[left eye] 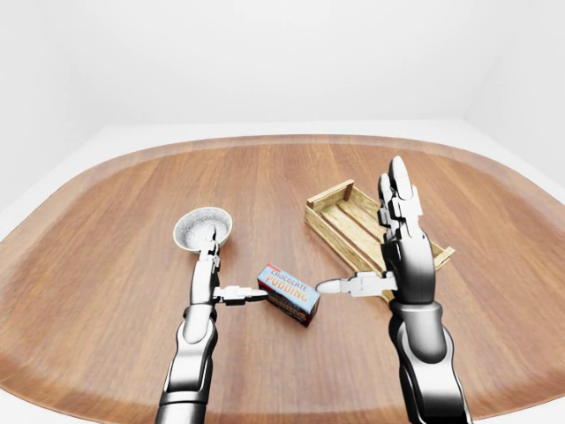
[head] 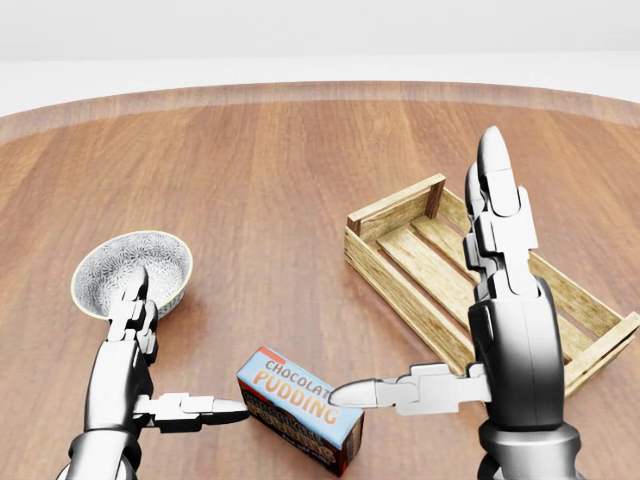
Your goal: Pick up the chocolate pudding and put it in the tray.
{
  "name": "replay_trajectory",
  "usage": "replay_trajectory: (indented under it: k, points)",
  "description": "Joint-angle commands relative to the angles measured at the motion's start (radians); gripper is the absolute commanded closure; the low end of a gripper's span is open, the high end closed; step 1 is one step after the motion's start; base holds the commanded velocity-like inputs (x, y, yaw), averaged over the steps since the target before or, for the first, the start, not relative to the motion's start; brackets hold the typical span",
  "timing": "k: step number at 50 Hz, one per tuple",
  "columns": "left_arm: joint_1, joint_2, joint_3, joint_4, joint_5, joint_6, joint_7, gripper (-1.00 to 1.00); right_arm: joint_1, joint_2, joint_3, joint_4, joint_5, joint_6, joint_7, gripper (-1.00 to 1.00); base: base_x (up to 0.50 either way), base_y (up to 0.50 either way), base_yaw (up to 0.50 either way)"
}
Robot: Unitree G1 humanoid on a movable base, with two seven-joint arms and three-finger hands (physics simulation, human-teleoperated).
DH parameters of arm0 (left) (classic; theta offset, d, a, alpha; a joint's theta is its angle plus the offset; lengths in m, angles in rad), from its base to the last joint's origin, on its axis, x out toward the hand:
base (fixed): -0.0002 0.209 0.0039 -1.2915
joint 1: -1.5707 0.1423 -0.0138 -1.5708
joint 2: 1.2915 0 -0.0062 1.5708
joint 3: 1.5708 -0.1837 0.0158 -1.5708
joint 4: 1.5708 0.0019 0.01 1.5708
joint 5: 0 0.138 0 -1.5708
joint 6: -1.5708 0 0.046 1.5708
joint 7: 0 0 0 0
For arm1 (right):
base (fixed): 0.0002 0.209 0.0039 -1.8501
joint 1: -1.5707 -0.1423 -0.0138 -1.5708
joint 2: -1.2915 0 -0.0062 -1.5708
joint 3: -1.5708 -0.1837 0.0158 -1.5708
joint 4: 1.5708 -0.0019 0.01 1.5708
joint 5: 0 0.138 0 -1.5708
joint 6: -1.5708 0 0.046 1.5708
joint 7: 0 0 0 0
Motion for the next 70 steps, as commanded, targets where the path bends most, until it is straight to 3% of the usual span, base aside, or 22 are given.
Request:
replay_trajectory:
  k: [1,18,51,70]
  points:
    - [0.003,-0.005,0.001,-0.012,-0.015,0.014,-0.010,-1.00,0.026,0.004,-0.009,0.079,-0.002,0.000,-0.010,-1.00,0.00,0.00,0.00]
    - [0.004,-0.005,0.001,-0.023,-0.015,0.027,-0.010,-1.00,0.052,-0.002,-0.028,0.290,0.008,0.000,-0.025,-1.00,0.00,0.00,0.00]
    - [-0.001,-0.005,0.003,-0.005,-0.019,0.019,-0.006,-1.00,0.101,-0.003,-0.011,0.492,-0.004,0.000,-0.034,-1.00,0.00,0.00,0.00]
    - [0.001,-0.006,0.001,-0.015,-0.018,0.027,-0.007,-1.00,0.077,0.001,0.003,0.750,-0.032,0.000,-0.065,-1.00,0.00,0.00,0.00]
